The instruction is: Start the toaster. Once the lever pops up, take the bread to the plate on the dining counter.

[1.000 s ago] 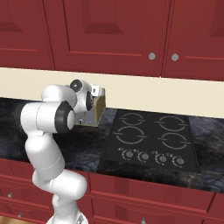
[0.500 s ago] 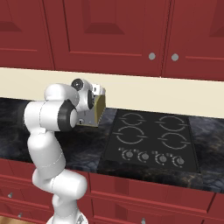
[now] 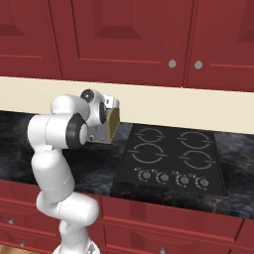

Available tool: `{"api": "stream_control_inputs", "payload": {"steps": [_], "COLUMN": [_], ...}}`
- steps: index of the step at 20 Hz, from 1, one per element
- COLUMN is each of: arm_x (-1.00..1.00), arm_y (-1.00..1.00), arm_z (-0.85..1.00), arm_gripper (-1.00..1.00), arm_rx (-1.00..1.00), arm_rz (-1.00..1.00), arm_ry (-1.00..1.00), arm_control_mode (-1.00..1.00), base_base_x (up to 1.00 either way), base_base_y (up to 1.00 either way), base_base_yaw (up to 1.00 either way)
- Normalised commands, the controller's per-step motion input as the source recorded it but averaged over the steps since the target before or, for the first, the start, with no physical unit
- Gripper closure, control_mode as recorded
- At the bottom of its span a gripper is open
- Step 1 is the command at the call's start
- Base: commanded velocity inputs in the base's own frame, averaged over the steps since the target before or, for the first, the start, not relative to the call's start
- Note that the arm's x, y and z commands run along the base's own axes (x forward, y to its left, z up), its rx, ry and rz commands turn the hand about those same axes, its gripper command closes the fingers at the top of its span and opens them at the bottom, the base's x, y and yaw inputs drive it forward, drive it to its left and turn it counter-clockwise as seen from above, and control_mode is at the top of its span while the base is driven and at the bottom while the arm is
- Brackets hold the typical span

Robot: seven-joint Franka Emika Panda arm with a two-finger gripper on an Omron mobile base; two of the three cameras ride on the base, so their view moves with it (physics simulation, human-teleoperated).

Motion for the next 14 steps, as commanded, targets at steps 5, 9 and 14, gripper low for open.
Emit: {"api": "stream_control_inputs", "payload": {"steps": [5,9,14], "arm_x": [0.00,0.00,0.00], "arm_y": [0.00,0.00,0.00], "arm_z": [-0.02,0.00,0.00], "arm_gripper": [-1.00,-1.00,-1.00], "arm_rx": [0.00,0.00,0.00], "arm_rz": [0.00,0.00,0.00], "arm_ry": [0.07,0.05,0.01], "arm_control_mode": [-1.00,-1.00,-1.00], "base_base_x": [0.00,0.00,0.00], "base_base_y": [0.00,0.00,0.00], "base_base_yaw": [0.00,0.00,0.00]}}
